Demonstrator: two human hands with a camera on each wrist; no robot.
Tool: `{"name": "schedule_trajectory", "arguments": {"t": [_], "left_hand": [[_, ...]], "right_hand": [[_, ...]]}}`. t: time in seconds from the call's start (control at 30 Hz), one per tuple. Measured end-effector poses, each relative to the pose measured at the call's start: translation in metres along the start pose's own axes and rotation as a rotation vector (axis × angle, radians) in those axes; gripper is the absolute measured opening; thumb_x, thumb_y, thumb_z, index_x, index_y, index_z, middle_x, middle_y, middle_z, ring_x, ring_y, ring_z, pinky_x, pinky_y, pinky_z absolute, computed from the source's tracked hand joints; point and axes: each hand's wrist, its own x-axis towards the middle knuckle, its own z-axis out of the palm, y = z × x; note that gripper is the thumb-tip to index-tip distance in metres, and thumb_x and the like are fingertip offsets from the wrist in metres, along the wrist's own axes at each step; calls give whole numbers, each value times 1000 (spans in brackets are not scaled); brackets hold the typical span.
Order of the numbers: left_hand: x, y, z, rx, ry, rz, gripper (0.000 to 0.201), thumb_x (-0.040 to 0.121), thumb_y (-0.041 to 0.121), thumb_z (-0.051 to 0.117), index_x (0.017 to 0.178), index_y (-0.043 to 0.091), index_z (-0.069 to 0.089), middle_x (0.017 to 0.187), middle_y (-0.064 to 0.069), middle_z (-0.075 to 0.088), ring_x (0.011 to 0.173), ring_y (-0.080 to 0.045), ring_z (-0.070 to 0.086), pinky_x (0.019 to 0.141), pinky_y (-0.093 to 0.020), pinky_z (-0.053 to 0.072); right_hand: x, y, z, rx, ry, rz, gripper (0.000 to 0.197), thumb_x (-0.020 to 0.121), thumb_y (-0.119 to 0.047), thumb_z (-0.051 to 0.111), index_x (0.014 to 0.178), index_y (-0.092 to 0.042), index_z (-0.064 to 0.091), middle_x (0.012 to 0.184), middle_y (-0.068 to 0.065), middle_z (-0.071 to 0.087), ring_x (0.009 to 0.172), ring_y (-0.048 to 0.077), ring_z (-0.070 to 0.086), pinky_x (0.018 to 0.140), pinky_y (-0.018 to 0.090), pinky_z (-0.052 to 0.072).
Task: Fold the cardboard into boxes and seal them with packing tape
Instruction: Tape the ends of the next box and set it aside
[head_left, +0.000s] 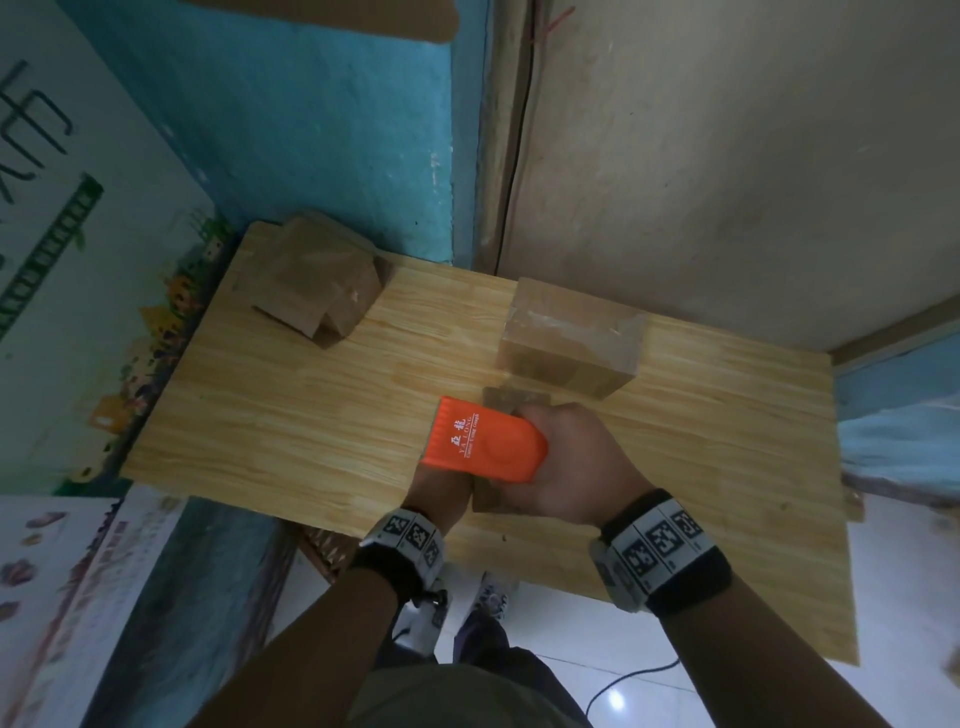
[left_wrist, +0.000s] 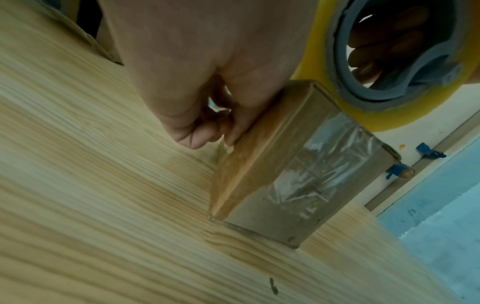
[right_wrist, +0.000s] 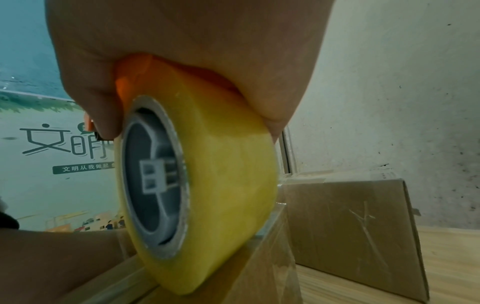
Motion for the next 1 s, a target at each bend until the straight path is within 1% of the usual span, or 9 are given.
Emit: {"name": "schedule_trajectory", "arguments": {"t": [0.1,0.2,0.27,0.37,0.5,0.7,0.8,0.87,1.0], "left_hand": [[-4,1,-11,181,-45,142,32,106,-4,44,83,17,54,68,7,65,65,-3,63,70,-22,53],[-8,-4,-20,317,-316,27,36,98,-11,48,83,21,51,80,8,54,79,-10,55,78,-17,44],[-10,-5,-28,438,-423,8,23,94,-4,59,101,18,58,94,10,58,96,-13,57,87,-16,46],[-8,-10,-35,480,-499,-52,63,77,22,83,133,26,54,128,6,62,124,-17,57,109,-39,47],[-3,0,-34,477,-490,-111,85,66,35,96,135,38,48,130,16,58,128,-15,54,112,-38,43],[-2,8,-41,429,-353,252,152,43,49,98,149,61,-10,146,17,44,137,-7,45,117,-30,33],[-1,16,-38,657,-459,136,145,58,51,96,158,48,-8,165,12,20,150,-11,27,121,-26,21],[0,21,-33,794,-576,2,125,70,53,89,163,29,10,159,9,32,146,-15,34,115,-23,26],[5,15,-27,714,-600,-43,90,73,52,88,148,33,42,126,22,54,120,-7,51,107,-26,39]], "right_hand": [[-1,-1,-1,8,5,-21,42,63,-57,81,88,-27,67,80,-13,69,69,7,66,64,33,54],[-1,-2,-2,18,6,-29,42,62,-61,80,88,-33,63,82,-16,68,70,4,65,65,27,51],[-1,-3,-2,14,5,-20,47,61,-65,79,90,-30,65,83,-15,69,71,4,65,66,28,53],[-1,-2,-1,-6,5,-10,44,62,-56,81,90,-26,67,83,-11,69,70,9,66,67,39,57],[-1,-2,-2,-9,-5,1,44,62,-54,84,93,-27,67,84,-12,70,72,7,67,68,40,58],[-2,-5,-3,-13,4,-14,52,64,-58,88,102,-31,66,92,-13,73,77,6,69,70,39,59],[-2,-8,-3,2,18,-30,53,65,-54,90,108,-32,66,96,-13,74,80,7,70,71,39,59],[-3,-8,-3,6,27,-29,52,67,-48,90,109,-29,66,96,-12,72,79,7,70,70,39,59],[-2,-5,0,4,29,1,52,69,-47,91,113,-32,66,101,-13,74,83,6,73,71,37,61]]}}
